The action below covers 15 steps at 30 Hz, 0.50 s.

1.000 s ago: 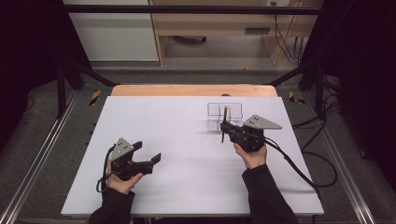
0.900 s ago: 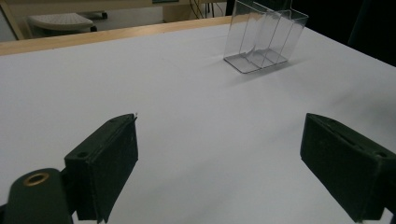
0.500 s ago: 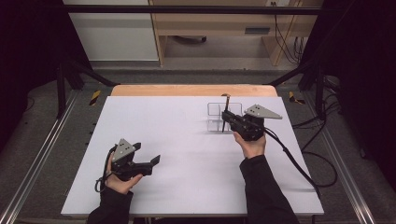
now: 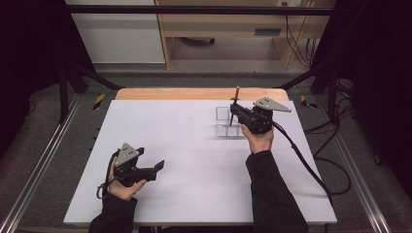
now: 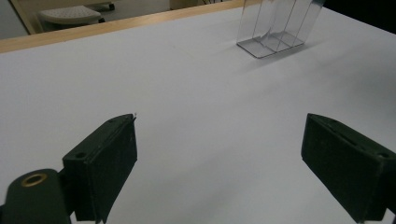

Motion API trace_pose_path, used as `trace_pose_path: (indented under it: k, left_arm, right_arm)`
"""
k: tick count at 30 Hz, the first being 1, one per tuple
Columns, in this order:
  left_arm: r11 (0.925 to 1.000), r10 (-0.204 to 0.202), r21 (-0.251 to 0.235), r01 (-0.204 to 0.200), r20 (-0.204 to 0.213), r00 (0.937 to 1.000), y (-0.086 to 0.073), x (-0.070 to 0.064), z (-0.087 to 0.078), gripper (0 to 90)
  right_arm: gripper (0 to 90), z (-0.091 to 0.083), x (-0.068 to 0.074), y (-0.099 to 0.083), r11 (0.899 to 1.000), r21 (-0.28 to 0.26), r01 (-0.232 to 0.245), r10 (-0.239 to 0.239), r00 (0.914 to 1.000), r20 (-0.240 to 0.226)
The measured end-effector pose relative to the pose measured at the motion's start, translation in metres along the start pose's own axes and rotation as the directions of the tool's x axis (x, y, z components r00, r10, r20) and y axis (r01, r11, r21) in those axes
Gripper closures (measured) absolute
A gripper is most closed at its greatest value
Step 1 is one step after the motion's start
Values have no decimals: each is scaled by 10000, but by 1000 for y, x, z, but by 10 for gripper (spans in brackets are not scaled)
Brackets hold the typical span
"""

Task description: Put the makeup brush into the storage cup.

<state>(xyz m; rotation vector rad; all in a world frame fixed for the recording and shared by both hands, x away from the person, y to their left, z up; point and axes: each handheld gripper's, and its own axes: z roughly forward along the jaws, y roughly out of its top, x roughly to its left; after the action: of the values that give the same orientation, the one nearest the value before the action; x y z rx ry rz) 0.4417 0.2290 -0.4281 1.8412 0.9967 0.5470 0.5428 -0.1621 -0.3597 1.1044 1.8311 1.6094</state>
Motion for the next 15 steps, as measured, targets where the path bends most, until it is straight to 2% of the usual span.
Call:
trace_pose_path:
  k: [15]
  left_arm:
    - [10000,-46,66,46,10,10000,-1,3,0,101]
  right_arm:
    - [832,27,-8,6,9999,-3,-148,148,9993,355]
